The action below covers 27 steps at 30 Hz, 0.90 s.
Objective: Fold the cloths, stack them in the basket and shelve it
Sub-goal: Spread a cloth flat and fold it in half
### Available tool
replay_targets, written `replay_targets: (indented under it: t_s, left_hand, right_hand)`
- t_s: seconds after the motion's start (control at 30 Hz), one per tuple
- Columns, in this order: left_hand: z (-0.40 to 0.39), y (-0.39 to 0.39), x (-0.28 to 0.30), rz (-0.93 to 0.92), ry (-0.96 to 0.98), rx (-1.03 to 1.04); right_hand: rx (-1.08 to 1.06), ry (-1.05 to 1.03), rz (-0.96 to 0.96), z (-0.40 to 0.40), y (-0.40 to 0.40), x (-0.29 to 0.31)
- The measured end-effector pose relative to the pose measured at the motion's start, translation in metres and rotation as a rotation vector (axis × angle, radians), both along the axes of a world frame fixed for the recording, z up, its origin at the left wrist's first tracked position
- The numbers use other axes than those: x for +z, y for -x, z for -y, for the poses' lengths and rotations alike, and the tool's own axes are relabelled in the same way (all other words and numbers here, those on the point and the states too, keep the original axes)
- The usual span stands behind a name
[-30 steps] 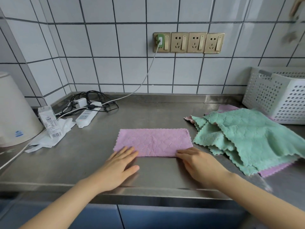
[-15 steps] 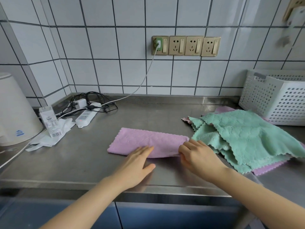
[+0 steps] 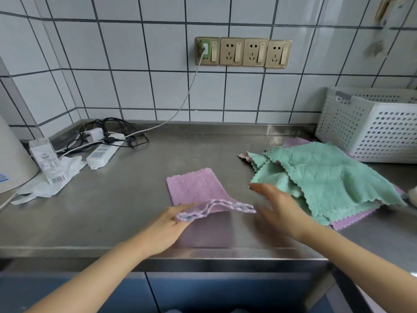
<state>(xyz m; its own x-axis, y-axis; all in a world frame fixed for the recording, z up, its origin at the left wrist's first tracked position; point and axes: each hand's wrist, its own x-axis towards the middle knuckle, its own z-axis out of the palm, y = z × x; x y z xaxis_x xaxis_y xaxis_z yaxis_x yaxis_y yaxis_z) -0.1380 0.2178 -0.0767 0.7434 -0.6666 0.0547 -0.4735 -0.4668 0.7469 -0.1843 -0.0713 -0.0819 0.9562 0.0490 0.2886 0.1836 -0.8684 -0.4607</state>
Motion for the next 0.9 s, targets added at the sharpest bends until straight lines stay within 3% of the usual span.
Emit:
replay_targets:
  t_s: [0.17, 0.27, 0.37, 0.53, 0.67, 0.8, 0.9]
  left_hand:
    - [-0.017, -0.003, -0.007, 0.075, -0.068, -0.06]
    - [-0.023, -0.01, -0.016, 0.314, -0.185, -0.144]
    - [-0.032, -0.011, -0.023, 0.397, -0.229, -0.088]
    - [-0.048, -0.009, -0.034, 0.486, -0.139, -0.058]
    - [-0.04, -0.004, -0.022, 0.275, 0.012, 0.135]
    - [-0.013, -0.027, -0.001, -0.035, 0.147, 0.384]
    - [0.002, -0.051, 0.0, -0.255, 0.133, 0.549]
  right_hand:
    - [0.291, 0.004, -0.009, -0.032, -0.004, -0.02]
    - [0.447, 0.047, 0.047, -0.036, -0.006, -0.019]
    - [0.483, 0.087, 0.045, -0.027, -0.002, -0.023]
    - [0.513, 0.105, 0.034, -0.024, 0.011, -0.022]
    - [0.44, -0.093, -0.138, -0.026, 0.009, -0.011]
    - [0.134, -0.512, -0.178, -0.044, -0.026, 0.008]
    - [-0.114, -0.47, -0.233, -0.053, -0.065, 0.007]
